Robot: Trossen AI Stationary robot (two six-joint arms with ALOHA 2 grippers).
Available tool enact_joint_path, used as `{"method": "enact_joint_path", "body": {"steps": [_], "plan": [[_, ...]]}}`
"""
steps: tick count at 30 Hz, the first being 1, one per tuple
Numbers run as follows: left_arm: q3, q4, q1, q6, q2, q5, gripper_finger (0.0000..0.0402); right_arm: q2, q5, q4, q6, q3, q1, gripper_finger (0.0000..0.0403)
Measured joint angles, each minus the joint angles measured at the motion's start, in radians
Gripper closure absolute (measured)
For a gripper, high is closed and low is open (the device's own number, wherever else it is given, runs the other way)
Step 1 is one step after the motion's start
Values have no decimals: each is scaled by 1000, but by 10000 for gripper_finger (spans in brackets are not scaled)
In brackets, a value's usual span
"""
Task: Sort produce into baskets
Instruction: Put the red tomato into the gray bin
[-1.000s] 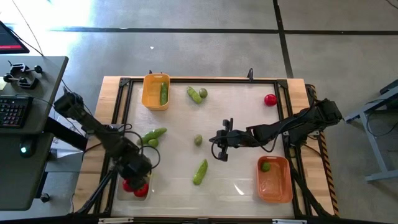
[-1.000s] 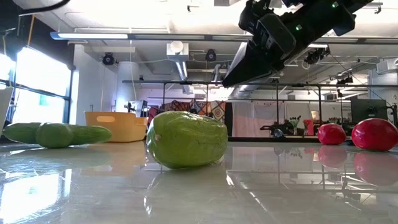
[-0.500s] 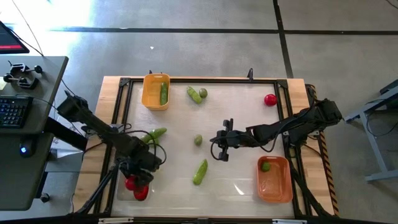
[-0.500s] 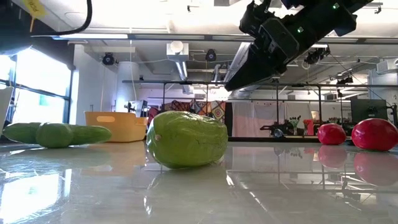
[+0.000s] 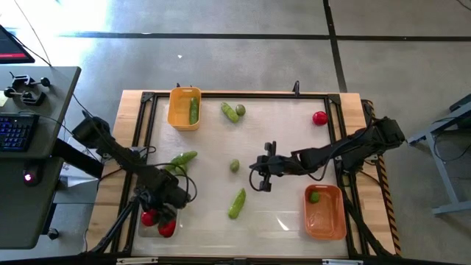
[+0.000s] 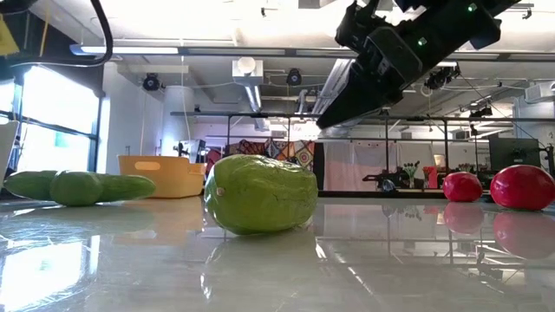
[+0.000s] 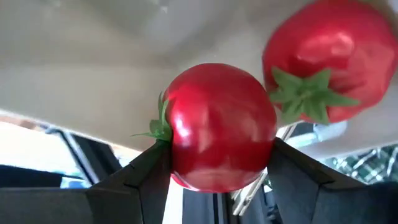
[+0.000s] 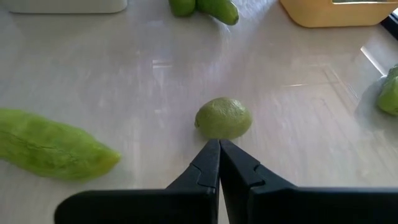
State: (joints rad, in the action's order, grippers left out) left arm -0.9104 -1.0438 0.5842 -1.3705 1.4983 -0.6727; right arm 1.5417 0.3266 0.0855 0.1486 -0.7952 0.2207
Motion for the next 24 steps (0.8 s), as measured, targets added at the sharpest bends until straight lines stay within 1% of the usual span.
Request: {"method": "enact_joint_path", "body": {"steps": [6,13,19,24], "plan": [[0,1,8,102,14,-17,194,0,6,0,0,0,11,403],[0,2,19,222,17,-25,166,0,7,-9,0,0,11,403],[0,1,19,245,17,-24,135,0,7,-15,0,0,11,403],[-5,-3,19,278,17,-27,118,0,8,-18,0,0,11,403]]}}
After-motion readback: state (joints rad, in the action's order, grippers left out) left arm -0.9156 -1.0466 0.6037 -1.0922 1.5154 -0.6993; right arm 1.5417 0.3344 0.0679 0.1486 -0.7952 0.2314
